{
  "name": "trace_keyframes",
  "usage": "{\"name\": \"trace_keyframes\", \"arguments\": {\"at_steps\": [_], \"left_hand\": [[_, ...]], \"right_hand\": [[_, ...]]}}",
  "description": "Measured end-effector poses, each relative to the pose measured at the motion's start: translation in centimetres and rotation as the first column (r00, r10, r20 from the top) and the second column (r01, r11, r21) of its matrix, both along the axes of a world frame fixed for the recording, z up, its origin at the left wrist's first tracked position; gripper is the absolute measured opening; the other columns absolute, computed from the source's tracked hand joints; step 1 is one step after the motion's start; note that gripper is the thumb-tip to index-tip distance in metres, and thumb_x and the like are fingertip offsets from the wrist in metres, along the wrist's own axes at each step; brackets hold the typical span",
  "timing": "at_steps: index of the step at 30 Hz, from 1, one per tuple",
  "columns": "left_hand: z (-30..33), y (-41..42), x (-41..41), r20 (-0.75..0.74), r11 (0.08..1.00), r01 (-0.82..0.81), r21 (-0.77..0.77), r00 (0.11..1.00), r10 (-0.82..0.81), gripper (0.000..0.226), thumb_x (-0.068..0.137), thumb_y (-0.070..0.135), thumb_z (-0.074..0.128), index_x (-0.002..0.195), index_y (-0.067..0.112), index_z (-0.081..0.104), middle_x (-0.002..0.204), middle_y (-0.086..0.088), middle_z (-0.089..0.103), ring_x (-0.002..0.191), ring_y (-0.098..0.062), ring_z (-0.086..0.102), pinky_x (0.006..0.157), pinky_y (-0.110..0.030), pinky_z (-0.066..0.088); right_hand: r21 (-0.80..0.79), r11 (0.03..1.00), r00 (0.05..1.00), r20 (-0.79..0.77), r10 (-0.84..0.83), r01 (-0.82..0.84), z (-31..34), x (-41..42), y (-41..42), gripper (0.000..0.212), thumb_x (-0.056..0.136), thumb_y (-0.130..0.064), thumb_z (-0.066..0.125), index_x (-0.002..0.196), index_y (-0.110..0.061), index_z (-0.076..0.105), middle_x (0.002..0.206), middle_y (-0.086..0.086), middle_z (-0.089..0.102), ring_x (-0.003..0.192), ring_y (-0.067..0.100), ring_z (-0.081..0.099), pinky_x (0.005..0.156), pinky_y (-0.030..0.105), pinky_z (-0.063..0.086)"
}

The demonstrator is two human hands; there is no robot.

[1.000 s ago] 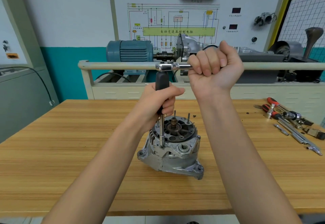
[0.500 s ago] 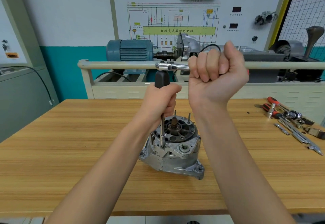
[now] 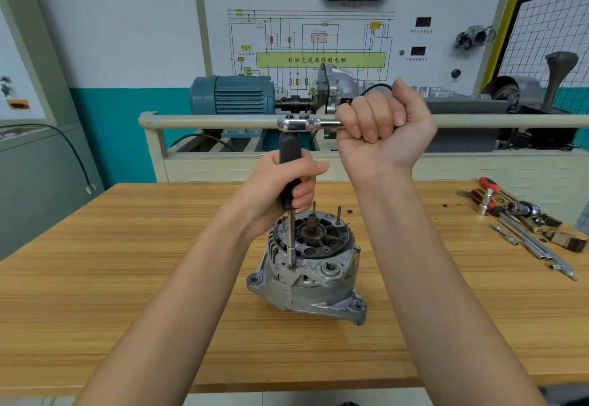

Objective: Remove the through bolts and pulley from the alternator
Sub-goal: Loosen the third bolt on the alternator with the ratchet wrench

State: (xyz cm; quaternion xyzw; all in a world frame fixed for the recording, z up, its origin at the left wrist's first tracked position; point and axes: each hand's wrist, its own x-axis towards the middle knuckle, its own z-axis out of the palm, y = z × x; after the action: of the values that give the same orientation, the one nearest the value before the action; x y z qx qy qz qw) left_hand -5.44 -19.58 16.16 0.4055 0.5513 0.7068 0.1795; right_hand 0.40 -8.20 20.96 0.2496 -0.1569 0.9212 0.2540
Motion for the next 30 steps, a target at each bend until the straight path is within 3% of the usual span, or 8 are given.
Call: {"name": "trace_keyframes", "arguments": {"at_steps": [3, 8, 13, 18, 21, 25, 27, 30], "left_hand": [[0.2, 0.1, -0.1, 0.01, 0.998, 0.061, -0.011, 0.998, -0.061, 0.034, 0.076, 0.013, 0.061, 0.05, 0.016, 0.041, 0.041, 0.003, 0.034, 0.035, -0.013, 0.032, 0.043, -0.022, 0.031], [-0.1, 0.8, 0.0, 0.077, 0.992, 0.123, 0.005, 0.989, -0.123, 0.05, 0.083, 0.018, 0.054, 0.041, 0.022, 0.029, 0.034, 0.008, 0.022, 0.028, -0.006, 0.017, 0.036, -0.016, 0.015], [-0.2, 1.1, 0.5, 0.061, 0.992, -0.122, 0.046, 0.991, 0.119, 0.058, 0.093, 0.005, 0.048, 0.043, 0.026, 0.028, 0.037, 0.008, 0.022, 0.03, -0.008, 0.015, 0.036, -0.014, 0.018], [-0.2, 2.4, 0.9, 0.105, 0.874, -0.482, 0.066, 0.874, 0.474, 0.046, 0.084, -0.001, 0.051, 0.048, 0.02, 0.03, 0.041, 0.004, 0.025, 0.033, -0.01, 0.019, 0.037, -0.015, 0.021], [-0.3, 2.8, 0.8, 0.1, 0.835, -0.546, 0.073, 0.837, 0.538, 0.041, 0.082, -0.001, 0.051, 0.054, 0.018, 0.028, 0.048, 0.001, 0.023, 0.035, -0.011, 0.018, 0.038, -0.016, 0.021], [-0.5, 2.0, 0.7, 0.039, 0.905, -0.421, 0.06, 0.907, 0.419, 0.042, 0.084, -0.001, 0.055, 0.054, 0.018, 0.032, 0.043, 0.003, 0.027, 0.035, -0.011, 0.021, 0.039, -0.017, 0.022], [-0.3, 0.9, 0.4, 0.005, 0.973, -0.227, 0.047, 0.974, 0.227, 0.043, 0.083, 0.003, 0.061, 0.051, 0.02, 0.037, 0.042, 0.006, 0.029, 0.037, -0.011, 0.024, 0.041, -0.019, 0.025], [0.2, -0.4, -0.1, -0.003, 1.0, -0.011, 0.013, 1.0, 0.011, 0.033, 0.076, 0.01, 0.063, 0.051, 0.017, 0.043, 0.044, 0.003, 0.035, 0.04, -0.013, 0.031, 0.045, -0.022, 0.031]], "right_hand": [[-0.129, 0.976, 0.982, 0.049, 0.181, -0.174, 0.0, -0.9, 0.7, 0.048, 0.081, -0.012, 0.043, 0.036, -0.017, 0.029, 0.032, -0.005, 0.02, 0.026, 0.011, 0.019, 0.036, 0.019, 0.016], [-0.147, 0.976, 0.984, 0.045, 0.171, -0.162, -0.2, -0.7, 0.9, 0.046, 0.08, -0.011, 0.043, 0.036, -0.017, 0.03, 0.032, -0.005, 0.021, 0.026, 0.011, 0.019, 0.034, 0.02, 0.017], [-0.046, 0.999, 1.0, -0.007, -0.029, 0.029, -0.1, 0.2, -0.5, 0.058, 0.094, -0.012, 0.034, 0.036, -0.019, 0.029, 0.033, -0.006, 0.02, 0.029, 0.009, 0.016, 0.038, 0.02, 0.016], [0.131, 0.923, 0.92, -0.21, -0.331, 0.362, -0.2, 0.8, -3.1, 0.056, 0.092, -0.005, 0.034, 0.038, -0.019, 0.032, 0.033, -0.007, 0.024, 0.032, 0.007, 0.016, 0.042, 0.023, 0.016], [0.124, 0.894, 0.887, -0.243, -0.393, 0.431, -0.3, 0.8, -3.5, 0.051, 0.089, -0.004, 0.036, 0.041, -0.019, 0.031, 0.034, -0.006, 0.025, 0.032, 0.008, 0.017, 0.043, 0.024, 0.014], [0.138, 0.924, 0.928, -0.166, -0.332, 0.356, 0.0, 0.9, -2.8, 0.058, 0.093, -0.006, 0.033, 0.037, -0.019, 0.03, 0.033, -0.006, 0.021, 0.032, 0.008, 0.015, 0.041, 0.022, 0.017], [0.125, 0.967, 0.974, -0.084, -0.213, 0.222, 0.3, 0.7, -1.7, 0.06, 0.094, -0.01, 0.032, 0.035, -0.02, 0.03, 0.032, -0.006, 0.021, 0.03, 0.008, 0.016, 0.037, 0.021, 0.019], [0.009, 0.996, 0.995, 0.042, 0.087, -0.087, 0.7, -0.5, -0.1, 0.06, 0.095, -0.014, 0.034, 0.035, -0.018, 0.03, 0.031, -0.005, 0.021, 0.026, 0.01, 0.018, 0.035, 0.02, 0.017]]}}
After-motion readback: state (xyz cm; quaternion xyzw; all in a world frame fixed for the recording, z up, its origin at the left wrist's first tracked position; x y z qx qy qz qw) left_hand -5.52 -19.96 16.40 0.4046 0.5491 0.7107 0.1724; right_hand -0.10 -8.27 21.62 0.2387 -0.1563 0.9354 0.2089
